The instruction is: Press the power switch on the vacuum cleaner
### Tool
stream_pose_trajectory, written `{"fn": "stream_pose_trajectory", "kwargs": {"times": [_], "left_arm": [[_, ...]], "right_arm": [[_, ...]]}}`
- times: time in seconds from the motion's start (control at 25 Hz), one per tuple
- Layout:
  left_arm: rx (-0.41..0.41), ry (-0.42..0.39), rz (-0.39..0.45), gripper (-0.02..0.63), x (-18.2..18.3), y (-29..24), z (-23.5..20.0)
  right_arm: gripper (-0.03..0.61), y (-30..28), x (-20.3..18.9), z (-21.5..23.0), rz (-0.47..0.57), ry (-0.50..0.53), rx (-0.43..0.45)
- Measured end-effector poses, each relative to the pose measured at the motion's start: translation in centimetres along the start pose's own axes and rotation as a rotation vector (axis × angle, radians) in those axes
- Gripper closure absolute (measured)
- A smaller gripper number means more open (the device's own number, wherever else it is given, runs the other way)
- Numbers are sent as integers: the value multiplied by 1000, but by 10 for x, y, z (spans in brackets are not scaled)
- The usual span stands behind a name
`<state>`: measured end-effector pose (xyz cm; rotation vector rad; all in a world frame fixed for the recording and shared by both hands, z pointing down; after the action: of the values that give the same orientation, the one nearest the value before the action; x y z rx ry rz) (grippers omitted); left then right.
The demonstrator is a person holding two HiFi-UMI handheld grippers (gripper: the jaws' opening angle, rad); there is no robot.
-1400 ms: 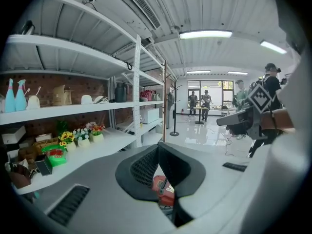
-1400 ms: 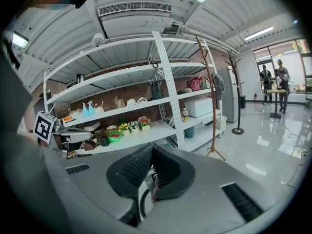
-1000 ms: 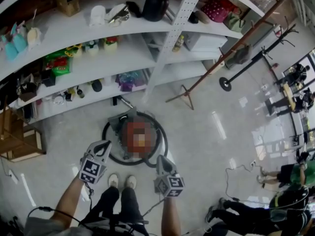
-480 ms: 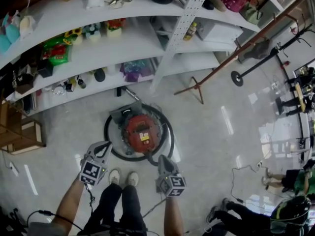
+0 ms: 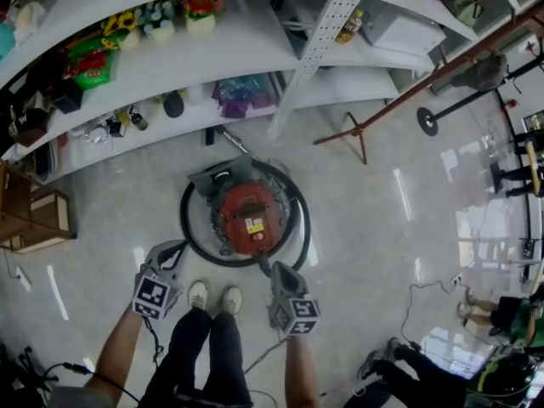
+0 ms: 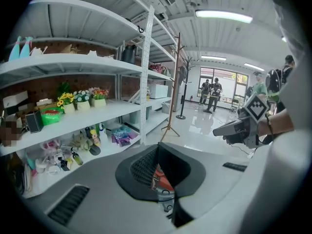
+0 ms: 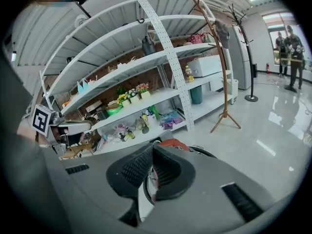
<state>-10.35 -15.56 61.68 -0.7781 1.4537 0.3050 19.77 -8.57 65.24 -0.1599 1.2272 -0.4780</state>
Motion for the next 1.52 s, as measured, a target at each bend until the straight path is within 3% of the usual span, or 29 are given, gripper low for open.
{"fn": "stream_pose_trajectory", "kwargs": {"times": [0.48,0.92,1.52], "left_arm": [[-36,61,-65,607,-63,-22,9],[-44,47,-112,607,-112,-27,-1],[-99,58,-85,606,-108,-31,10]], "right_arm": [[571,-37,-62,24,-79,30,22],[571,-73,-109,44,-113,45,29],[572,-118,-140,44,-170,75,59]]}}
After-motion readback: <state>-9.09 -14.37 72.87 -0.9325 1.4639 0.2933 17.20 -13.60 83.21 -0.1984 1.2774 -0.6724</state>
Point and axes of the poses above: the fingertips, and each gripper's own axes: y backward along the fingers, z to its right, x out of its top, the point moved 9 cm from there along y, backward along the fingers, and after that the axes turned 14 degrees about z, right-handed, at the moved point
